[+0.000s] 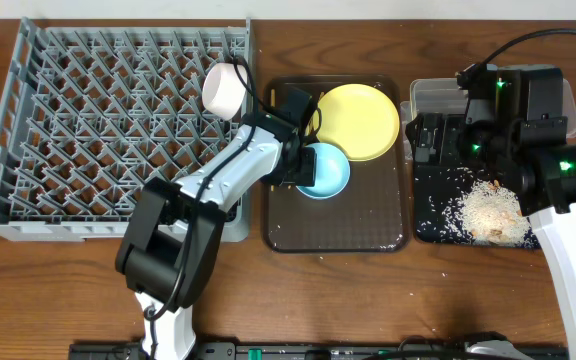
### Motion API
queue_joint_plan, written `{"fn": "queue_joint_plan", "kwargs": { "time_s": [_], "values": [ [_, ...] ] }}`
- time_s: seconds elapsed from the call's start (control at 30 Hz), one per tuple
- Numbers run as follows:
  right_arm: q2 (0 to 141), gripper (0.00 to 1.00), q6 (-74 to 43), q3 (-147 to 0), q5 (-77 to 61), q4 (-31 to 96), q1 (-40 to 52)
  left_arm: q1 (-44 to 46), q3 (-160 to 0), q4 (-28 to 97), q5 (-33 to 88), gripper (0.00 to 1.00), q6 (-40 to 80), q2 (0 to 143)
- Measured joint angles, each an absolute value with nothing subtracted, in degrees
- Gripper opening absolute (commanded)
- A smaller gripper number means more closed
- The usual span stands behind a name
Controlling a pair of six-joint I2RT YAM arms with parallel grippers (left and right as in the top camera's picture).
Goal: Sort waste into correct bins and load items into the dishwasher
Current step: 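Reach the left gripper to the blue bowl and grasp its rim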
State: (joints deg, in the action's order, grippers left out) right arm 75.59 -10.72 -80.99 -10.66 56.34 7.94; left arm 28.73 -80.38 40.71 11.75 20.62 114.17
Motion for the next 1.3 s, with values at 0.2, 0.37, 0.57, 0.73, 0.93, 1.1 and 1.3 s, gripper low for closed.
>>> {"fn": "queue_joint_plan", "kwargs": {
  "time_s": [0.2, 0.37, 0.57, 0.73, 0.93, 1.1, 1.3],
  "values": [
    [75.6, 0.99, -10.7, -81.0, -10.7, 56.3, 7.9, 28.7, -80.4, 39.1, 13.4, 0.51, 21.2, 115.0],
    [75.6, 0.99, -10.7, -81.0, -10.7, 56.3, 7.9, 28.7, -80.4, 38.4, 13.7, 0.44, 21.3, 115.0],
    [75.6, 0.99, -10.7, -81.0, -10.7, 56.3, 7.9, 28.7, -80.4, 38.3, 13.8, 0.29, 21.3, 115.0],
    [75.6, 0.99, -10.7, -81.0, -10.7, 56.3, 7.9, 28.7, -80.4, 38.3, 13.8, 0.08, 21.5, 115.0],
    [75.6, 0.99, -10.7, -81.0, -10.7, 56.3, 7.9, 28.7, -80.4, 38.4, 13.9, 0.07, 21.6, 115.0],
    [75.6, 0.99, -10.7, -81.0, -10.7, 56.3, 7.9, 28.7, -80.4, 39.6, 13.8, 0.07, 21.6, 114.8],
    [75.6, 0.99, -10.7, -81.0, -10.7, 56.3, 7.9, 28.7, -80.2, 40.1, 13.5, 0.07, 21.5, 108.7]
  ]
}}
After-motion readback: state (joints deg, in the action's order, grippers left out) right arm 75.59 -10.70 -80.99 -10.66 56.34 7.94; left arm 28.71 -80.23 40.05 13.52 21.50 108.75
